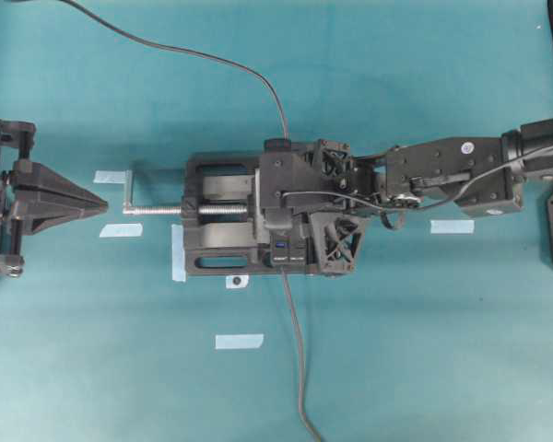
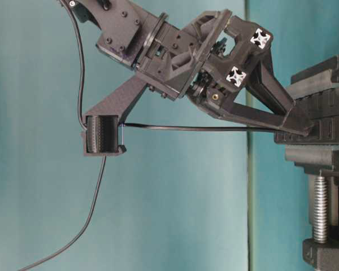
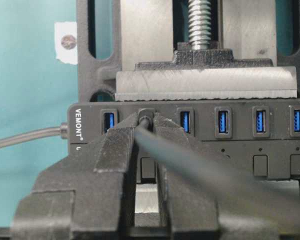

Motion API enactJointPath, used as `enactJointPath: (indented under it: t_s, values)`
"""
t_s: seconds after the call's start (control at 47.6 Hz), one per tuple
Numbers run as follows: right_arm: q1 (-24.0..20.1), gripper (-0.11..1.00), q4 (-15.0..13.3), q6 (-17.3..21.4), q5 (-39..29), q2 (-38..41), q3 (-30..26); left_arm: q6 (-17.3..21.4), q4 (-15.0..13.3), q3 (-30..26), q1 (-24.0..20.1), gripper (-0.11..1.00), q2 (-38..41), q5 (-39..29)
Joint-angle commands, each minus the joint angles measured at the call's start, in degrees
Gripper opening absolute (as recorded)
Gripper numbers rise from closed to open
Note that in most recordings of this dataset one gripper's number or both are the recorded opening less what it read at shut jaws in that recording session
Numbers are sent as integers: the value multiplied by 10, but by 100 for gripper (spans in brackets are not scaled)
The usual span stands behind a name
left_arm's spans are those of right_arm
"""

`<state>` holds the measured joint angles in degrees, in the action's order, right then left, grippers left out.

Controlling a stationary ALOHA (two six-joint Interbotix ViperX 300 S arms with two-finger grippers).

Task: Insert the USB into the second port from the front of the fixed hub.
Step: 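Press the plug fully into the port with the right gripper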

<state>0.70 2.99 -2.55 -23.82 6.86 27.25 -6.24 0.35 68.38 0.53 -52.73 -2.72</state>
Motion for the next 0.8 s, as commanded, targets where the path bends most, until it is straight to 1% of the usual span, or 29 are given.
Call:
enactJointPath:
  t_s: [0.0, 0.231, 0.315, 0.399, 0.462, 0.546, 0.714, 0.777]
  values:
    - [-4, 7, 1, 4, -3, -2, -3, -1, 1, -11, 0, 0, 4, 3]
    - [-4, 8, 2, 5, 1, -6, -7, -1, 1, -11, 1, 0, 2, 3]
    - [-4, 11, 2, 4, 2, -7, -7, -1, 1, -11, 1, 0, 2, 3]
    - [-4, 16, 2, 4, 3, -8, -8, -1, 1, -11, 0, 0, 1, 3]
    - [-4, 23, 2, 4, 3, -9, -8, -1, 1, -11, 0, 0, 1, 3]
    - [-4, 36, 2, 5, 3, -9, -8, -1, 1, -10, 0, 0, 1, 3]
    - [-4, 65, 1, 5, 4, -14, -10, 0, 1, -11, 0, 0, 1, 3]
    - [-4, 70, 2, 5, 3, -15, -10, -1, 0, -11, 1, 0, 1, 3]
